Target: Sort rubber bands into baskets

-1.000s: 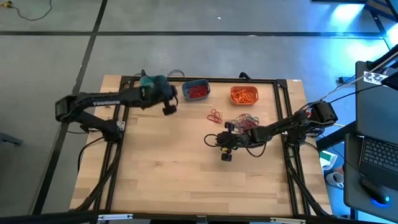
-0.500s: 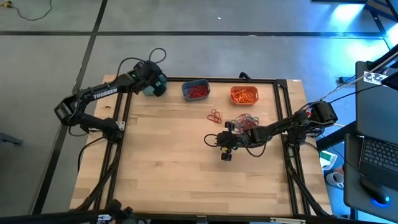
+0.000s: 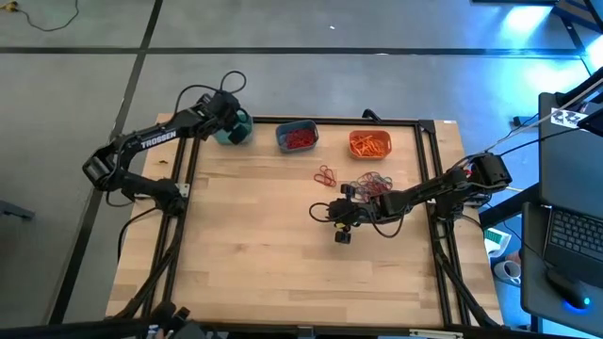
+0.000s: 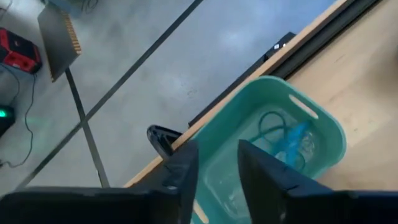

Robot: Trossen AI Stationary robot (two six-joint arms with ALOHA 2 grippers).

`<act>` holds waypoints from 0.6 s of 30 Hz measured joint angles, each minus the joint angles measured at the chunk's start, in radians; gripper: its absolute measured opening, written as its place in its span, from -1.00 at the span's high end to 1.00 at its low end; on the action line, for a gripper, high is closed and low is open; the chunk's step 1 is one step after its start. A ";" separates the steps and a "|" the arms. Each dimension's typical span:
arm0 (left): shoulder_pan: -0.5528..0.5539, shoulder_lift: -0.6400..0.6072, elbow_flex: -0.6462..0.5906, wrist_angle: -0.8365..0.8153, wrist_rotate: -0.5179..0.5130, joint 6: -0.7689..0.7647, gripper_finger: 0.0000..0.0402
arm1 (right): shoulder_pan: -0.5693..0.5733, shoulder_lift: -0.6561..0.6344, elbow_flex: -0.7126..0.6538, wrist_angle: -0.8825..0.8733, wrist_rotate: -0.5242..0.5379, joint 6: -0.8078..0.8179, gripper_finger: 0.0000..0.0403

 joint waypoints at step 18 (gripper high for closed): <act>-0.136 0.000 -0.095 0.164 0.289 -0.051 0.31 | 0.000 0.000 0.000 0.004 0.053 -0.009 0.45</act>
